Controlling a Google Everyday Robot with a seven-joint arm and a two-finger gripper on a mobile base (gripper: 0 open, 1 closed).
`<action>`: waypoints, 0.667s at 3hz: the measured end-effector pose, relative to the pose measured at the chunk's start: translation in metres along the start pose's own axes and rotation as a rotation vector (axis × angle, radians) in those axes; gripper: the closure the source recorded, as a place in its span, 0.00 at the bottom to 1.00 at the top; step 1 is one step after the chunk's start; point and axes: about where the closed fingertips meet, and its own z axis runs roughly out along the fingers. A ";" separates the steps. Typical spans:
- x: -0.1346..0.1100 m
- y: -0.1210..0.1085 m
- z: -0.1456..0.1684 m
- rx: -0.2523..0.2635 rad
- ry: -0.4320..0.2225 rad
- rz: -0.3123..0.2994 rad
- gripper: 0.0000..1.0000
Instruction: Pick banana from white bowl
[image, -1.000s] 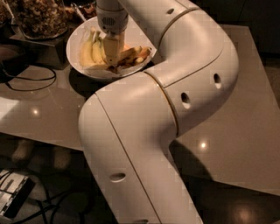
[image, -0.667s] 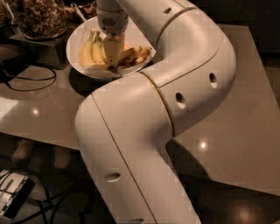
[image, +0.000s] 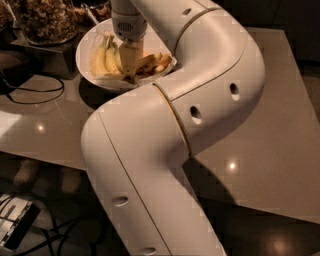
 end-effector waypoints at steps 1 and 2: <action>0.001 0.000 0.001 -0.006 -0.001 0.000 0.58; 0.001 0.000 0.002 -0.006 -0.001 0.000 0.81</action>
Offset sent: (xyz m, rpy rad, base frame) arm -0.0619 -0.0444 0.0068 -0.1208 0.3494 -0.0013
